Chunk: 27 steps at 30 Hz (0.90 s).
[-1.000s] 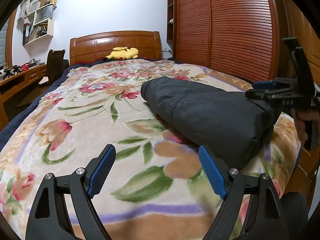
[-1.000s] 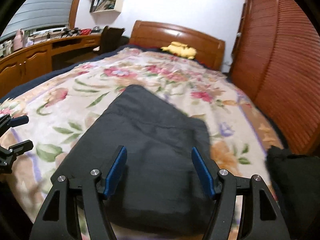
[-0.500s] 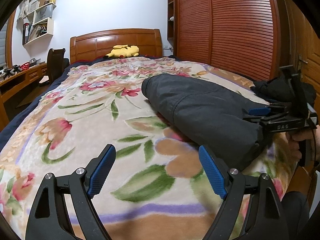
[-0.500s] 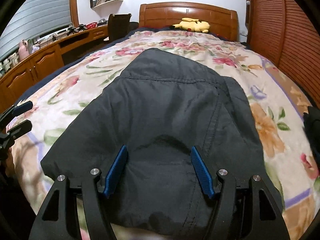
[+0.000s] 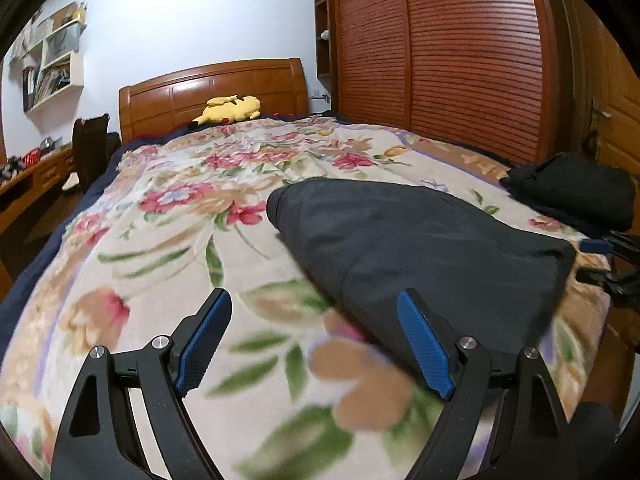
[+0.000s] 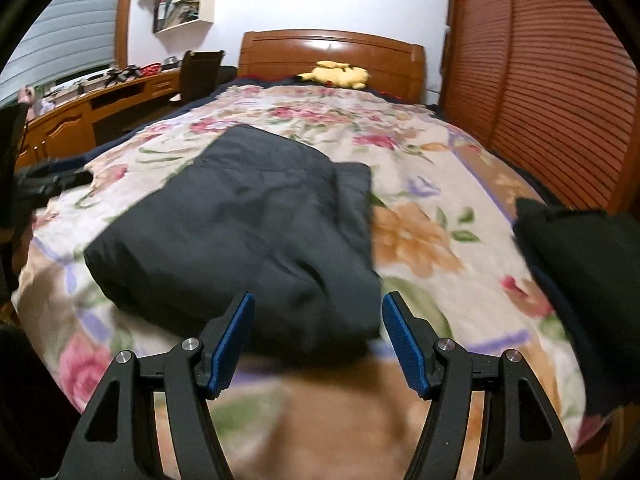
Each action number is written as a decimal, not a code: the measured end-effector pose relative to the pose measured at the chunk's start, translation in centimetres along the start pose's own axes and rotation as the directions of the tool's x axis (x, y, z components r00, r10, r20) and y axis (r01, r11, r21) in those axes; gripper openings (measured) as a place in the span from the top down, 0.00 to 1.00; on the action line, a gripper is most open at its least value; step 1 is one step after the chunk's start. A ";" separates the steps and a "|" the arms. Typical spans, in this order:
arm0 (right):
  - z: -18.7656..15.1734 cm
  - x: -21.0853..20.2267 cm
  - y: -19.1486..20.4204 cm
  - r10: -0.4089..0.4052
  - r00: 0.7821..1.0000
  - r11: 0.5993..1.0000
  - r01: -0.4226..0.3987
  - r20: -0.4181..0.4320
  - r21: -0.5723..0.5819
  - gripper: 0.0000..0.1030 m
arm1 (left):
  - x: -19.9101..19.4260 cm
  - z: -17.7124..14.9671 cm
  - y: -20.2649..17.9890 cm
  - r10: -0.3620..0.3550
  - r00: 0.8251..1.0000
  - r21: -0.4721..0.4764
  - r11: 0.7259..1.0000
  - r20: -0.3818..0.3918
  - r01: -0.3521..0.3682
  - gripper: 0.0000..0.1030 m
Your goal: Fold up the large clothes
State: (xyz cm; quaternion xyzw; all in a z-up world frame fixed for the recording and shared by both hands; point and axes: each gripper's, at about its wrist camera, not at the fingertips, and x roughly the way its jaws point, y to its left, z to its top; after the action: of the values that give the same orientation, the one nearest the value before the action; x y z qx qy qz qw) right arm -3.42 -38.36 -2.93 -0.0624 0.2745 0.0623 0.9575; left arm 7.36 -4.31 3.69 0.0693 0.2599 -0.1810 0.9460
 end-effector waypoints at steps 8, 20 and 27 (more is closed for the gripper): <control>-1.0 1.6 -0.4 -0.010 1.000 0.999 0.011 -0.029 0.047 0.34 | 6.2 2.9 0.5 -0.014 0.999 0.001 1.000 -0.052 0.014 0.17; -1.2 6.0 -0.5 0.063 0.998 0.992 -0.059 -0.030 0.114 0.34 | 13.6 5.8 1.7 0.008 0.993 -0.022 1.000 -0.121 -0.011 0.17; -1.6 7.1 -0.5 0.069 0.997 0.990 -0.065 -0.028 0.123 0.34 | 18.1 7.3 2.6 0.039 0.985 -0.027 0.999 -0.165 -0.044 0.17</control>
State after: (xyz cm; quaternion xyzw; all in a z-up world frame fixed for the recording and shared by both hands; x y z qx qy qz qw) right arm 1.79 -38.51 -7.97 0.0045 0.2953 0.0767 0.9523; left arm 26.27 -9.06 0.71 0.0747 0.3385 -0.1511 0.9257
